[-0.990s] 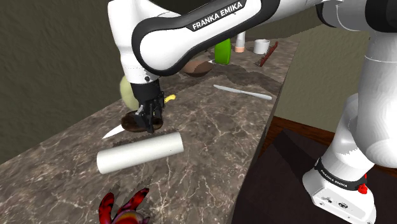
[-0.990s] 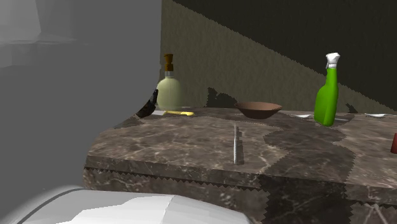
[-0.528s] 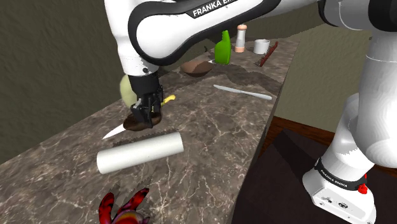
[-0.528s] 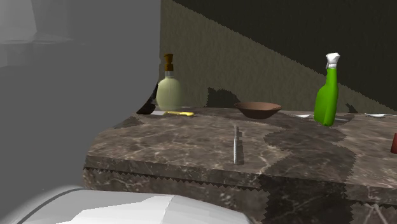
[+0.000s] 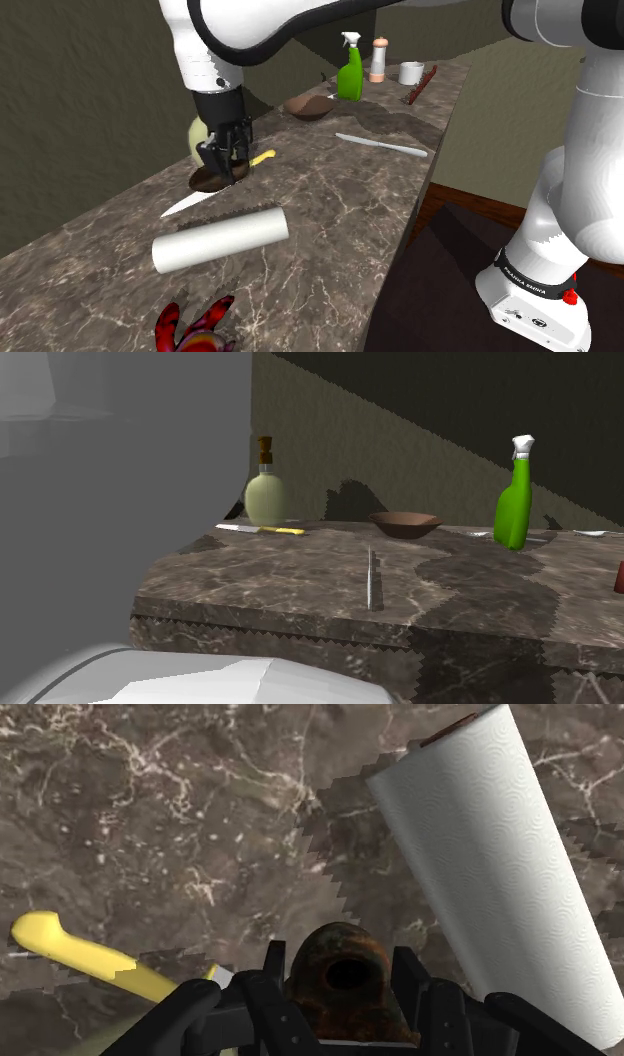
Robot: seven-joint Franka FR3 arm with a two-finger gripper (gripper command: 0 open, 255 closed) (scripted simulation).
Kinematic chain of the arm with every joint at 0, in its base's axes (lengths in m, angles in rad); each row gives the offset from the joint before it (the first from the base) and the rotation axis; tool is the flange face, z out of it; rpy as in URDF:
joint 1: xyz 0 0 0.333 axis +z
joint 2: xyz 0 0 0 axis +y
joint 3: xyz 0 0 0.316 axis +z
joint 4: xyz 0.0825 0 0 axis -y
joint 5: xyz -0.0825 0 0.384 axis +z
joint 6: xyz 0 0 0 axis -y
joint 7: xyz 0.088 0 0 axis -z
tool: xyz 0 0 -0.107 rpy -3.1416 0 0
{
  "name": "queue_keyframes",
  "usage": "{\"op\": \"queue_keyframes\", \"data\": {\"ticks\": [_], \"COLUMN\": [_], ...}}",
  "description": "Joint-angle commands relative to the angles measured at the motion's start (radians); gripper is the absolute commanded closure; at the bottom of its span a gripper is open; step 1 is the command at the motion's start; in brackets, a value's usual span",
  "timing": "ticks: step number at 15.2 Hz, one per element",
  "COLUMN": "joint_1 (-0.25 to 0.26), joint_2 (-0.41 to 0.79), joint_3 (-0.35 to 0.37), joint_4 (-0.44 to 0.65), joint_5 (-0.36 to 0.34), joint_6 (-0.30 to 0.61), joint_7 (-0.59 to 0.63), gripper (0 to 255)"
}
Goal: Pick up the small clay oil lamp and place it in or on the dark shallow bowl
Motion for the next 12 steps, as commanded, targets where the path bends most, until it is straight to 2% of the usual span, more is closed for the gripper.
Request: {"op": "queue_keyframes", "data": {"ticks": [1, 10, 12], "joint_1": [0.001, 0.01, -0.024], "joint_2": [-0.002, 0.014, -0.013], "joint_3": [0.001, 0.003, -0.012], "joint_4": [0.025, 0.167, 0.133], "joint_5": [0.001, -0.004, 0.009], "joint_6": [-0.027, -0.153, -0.144], "joint_7": [-0.001, 0.001, -0.046], "gripper": [255, 255, 255]}}
